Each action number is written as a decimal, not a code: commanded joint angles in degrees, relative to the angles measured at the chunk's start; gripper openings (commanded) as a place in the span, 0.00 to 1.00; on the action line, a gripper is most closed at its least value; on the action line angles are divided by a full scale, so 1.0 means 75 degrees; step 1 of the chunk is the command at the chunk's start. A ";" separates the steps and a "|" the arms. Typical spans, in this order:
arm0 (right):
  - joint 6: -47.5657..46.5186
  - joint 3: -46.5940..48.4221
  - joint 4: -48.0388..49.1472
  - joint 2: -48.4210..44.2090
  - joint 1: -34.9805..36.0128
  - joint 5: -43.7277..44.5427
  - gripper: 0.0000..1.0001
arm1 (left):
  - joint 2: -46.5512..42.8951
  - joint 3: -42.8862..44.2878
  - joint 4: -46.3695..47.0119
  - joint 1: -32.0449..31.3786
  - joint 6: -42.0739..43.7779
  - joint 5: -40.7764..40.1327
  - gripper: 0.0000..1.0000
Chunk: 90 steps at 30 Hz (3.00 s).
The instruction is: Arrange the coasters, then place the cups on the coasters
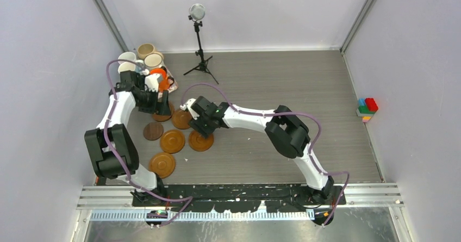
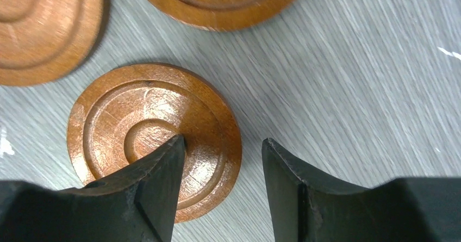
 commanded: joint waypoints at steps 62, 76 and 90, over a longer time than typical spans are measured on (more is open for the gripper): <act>-0.1395 -0.1977 -0.1092 -0.1573 -0.6595 0.0000 0.48 | 0.5302 0.6904 -0.1909 -0.6072 0.0393 -0.2038 0.60; -0.1359 -0.2220 -0.1103 -0.1852 -0.6593 -0.0459 0.47 | 0.3036 0.3169 -0.0924 -0.4714 0.1278 -0.3967 0.69; -0.1442 -0.2446 -0.1074 -0.1869 -0.6591 -0.0600 0.46 | 0.4563 0.3999 -0.0527 -0.4977 0.0847 -0.3627 0.58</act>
